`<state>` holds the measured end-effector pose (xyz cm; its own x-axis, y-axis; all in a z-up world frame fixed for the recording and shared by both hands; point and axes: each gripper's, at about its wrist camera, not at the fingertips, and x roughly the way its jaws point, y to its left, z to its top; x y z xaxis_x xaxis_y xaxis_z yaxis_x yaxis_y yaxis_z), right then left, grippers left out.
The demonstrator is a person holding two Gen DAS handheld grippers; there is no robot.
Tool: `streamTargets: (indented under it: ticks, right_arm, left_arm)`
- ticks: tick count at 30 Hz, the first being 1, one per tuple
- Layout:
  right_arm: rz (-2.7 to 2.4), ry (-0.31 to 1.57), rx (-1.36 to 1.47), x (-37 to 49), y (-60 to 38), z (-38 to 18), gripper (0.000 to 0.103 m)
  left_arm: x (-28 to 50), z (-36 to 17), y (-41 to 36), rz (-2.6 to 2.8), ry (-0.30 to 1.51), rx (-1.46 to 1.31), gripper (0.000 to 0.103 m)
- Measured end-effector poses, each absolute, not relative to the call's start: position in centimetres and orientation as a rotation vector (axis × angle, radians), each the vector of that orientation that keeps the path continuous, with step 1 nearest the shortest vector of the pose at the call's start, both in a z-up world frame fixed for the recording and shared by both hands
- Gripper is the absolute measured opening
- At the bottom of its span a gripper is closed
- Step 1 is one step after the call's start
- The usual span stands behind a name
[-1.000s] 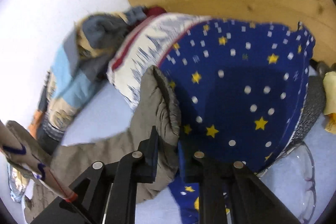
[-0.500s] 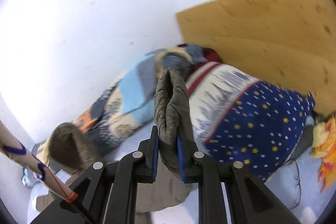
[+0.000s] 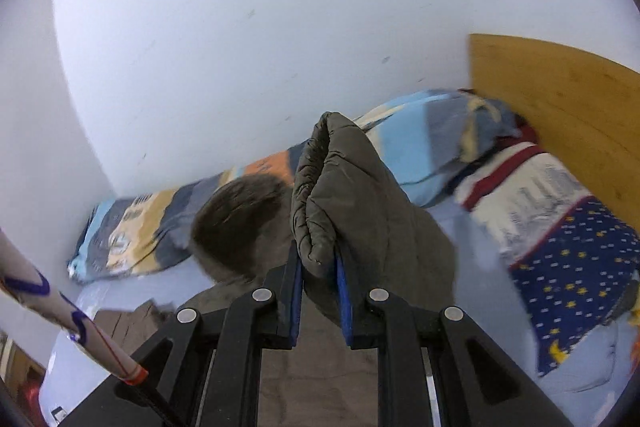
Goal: Fold large clothes
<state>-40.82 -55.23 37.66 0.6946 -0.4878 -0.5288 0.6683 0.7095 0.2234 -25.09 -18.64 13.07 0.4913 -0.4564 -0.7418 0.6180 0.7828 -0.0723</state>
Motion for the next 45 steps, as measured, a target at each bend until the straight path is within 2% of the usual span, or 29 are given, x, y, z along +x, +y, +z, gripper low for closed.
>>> streamTargets:
  ticks: [8,18,23,25,26,29,33,37,42,45]
  right_arm:
    - [-0.52,0.562,0.419,-32.1,-49.8,32.4,0.016]
    - [-0.395,0.752,0.49,-22.3,-44.3,17.9,0.016]
    - [-0.349,0.814,0.504,-20.2,-42.2,13.9,0.017]
    - [-0.291,0.873,0.505,-19.5,-41.8,12.9,0.033]
    - [-0.268,0.884,0.509,-19.5,-41.8,12.9,0.045]
    - [-0.184,0.81,0.498,-21.3,-42.4,15.0,0.05]
    - [-0.319,0.735,0.501,-24.6,-46.7,16.9,0.071]
    - [-0.573,0.815,0.463,-27.3,-52.2,14.8,0.071]
    - [-0.662,0.973,0.524,-29.1,-55.8,7.8,0.072]
    - [-0.649,0.972,0.487,-29.0,-55.3,6.2,0.075]
  left_arm:
    - [-24.1,12.8,-17.6,-0.64,0.86,0.176,0.103]
    - [-23.5,11.8,-18.0,-0.618,0.896,0.181,0.103]
    - [-23.3,11.5,-18.3,-0.621,0.906,0.182,0.103]
    - [-23.3,11.4,-18.3,-0.619,0.905,0.185,0.103]
    - [-23.3,11.4,-18.3,-0.619,0.906,0.186,0.103]
    - [-23.2,11.2,-18.4,-0.612,0.912,0.182,0.103]
    - [-23.1,10.9,-18.4,-0.608,0.921,0.182,0.103]
    - [-23.2,10.8,-18.7,-0.603,0.917,0.197,0.103]
    - [-23.1,10.4,-19.1,-0.601,0.926,0.208,0.103]
    - [-23.1,10.3,-19.3,-0.603,0.925,0.221,0.103]
